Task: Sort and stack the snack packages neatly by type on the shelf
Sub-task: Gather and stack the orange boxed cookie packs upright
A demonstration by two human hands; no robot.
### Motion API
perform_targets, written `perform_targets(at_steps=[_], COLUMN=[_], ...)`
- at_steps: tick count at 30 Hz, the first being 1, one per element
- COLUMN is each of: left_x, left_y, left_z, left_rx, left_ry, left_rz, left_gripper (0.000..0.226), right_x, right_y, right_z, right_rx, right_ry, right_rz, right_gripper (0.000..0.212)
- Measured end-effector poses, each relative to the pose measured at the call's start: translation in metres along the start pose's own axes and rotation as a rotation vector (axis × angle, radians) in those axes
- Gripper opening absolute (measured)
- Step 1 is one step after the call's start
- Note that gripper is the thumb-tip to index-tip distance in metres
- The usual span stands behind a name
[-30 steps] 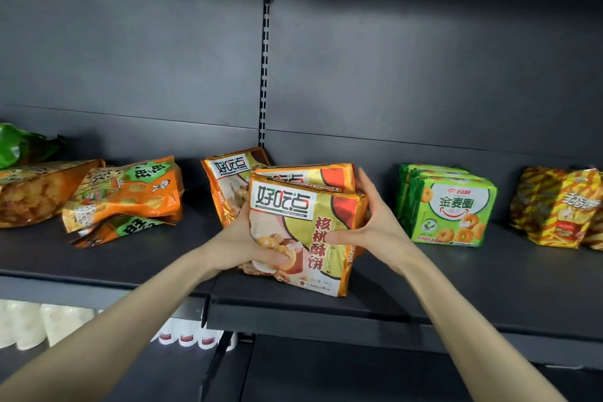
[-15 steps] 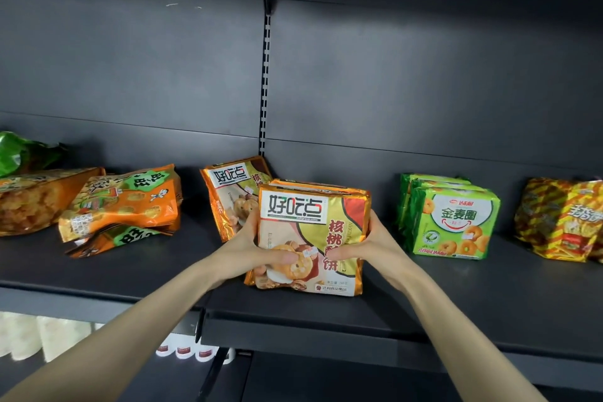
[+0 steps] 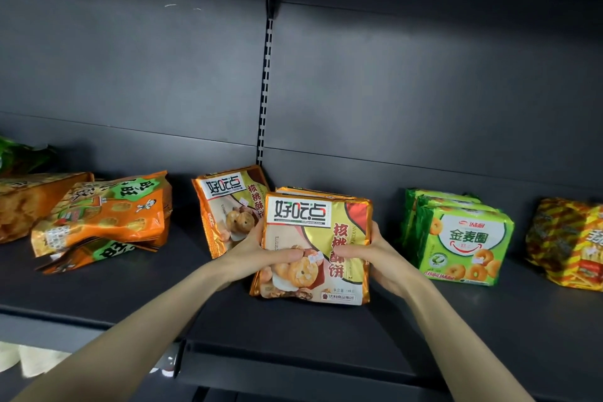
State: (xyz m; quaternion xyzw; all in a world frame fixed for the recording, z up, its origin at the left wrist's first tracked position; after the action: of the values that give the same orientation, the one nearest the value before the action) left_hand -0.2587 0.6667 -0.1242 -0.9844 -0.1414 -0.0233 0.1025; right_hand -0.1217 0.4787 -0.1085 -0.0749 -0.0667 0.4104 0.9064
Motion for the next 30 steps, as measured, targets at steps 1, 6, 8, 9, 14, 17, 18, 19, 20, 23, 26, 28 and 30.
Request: perform_targets(at_steps=[1, 6, 8, 9, 14, 17, 18, 19, 20, 23, 26, 28, 30], left_x=[0.002, 0.010, 0.013, 0.014, 0.017, 0.019, 0.019, 0.019, 0.019, 0.021, 0.021, 0.020, 0.015], left_y=[-0.001, -0.008, -0.008, -0.008, -0.003, 0.000, 0.001, 0.001, 0.000, -0.002, -0.004, -0.003, -0.003], left_z=[0.001, 0.004, 0.005, 0.006, 0.008, 0.009, 0.009, 0.010, 0.010, 0.011, 0.009, 0.008, 0.006], left_rx=[-0.005, -0.056, -0.074, -0.078, -0.079, -0.076, -0.062, -0.045, -0.028, 0.009, 0.084, 0.105, 0.090], left_ry=[-0.005, -0.025, -0.033, -0.037, -0.008, 0.017, 0.030, 0.042, 0.050, 0.060, 0.061, 0.074, 0.088], left_rz=[0.013, -0.015, -0.006, -0.002, -0.033, -0.074, -0.088, -0.105, -0.120, -0.129, -0.153, -0.144, -0.153], left_gripper=[0.095, 0.103, 0.109, 0.112, 0.084, 0.102, 0.113, 0.121, 0.125, 0.134, 0.124, 0.116, 0.111], right_x=[0.003, 0.014, 0.016, 0.017, 0.014, 0.012, 0.011, 0.011, 0.010, 0.008, 0.008, 0.007, 0.005], right_y=[0.000, -0.002, -0.003, -0.004, -0.011, -0.016, -0.017, -0.018, -0.019, -0.023, -0.025, -0.024, -0.022], right_z=[-0.001, -0.006, -0.008, -0.008, -0.010, -0.010, -0.010, -0.010, -0.009, -0.007, -0.007, -0.007, -0.006], right_rx=[0.018, 0.068, 0.084, 0.084, 0.047, 0.043, 0.044, 0.046, 0.047, 0.042, 0.042, 0.044, 0.044], right_ry=[0.010, 0.046, 0.046, 0.043, 0.019, 0.010, 0.006, 0.001, -0.004, -0.021, -0.038, -0.050, -0.060], right_rz=[0.003, 0.020, 0.010, 0.002, -0.022, -0.021, -0.021, -0.023, -0.022, -0.013, -0.012, -0.003, 0.011], right_gripper=[0.093, 0.092, 0.091, 0.091, 0.093, 0.094, 0.095, 0.096, 0.096, 0.102, 0.105, 0.104, 0.101])
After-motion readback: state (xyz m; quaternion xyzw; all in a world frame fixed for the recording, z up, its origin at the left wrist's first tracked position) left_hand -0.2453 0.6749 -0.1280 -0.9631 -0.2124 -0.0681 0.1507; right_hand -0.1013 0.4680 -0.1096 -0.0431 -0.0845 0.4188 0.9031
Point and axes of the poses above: each hand's wrist, its own x-axis towards the middle knuckle, its own y-axis out of the palm, z = x × y, the point moved 1 cm from there along x, towards the middle knuckle, and after that the axes turned 5 degrees about -x, right-handed, at the moved point
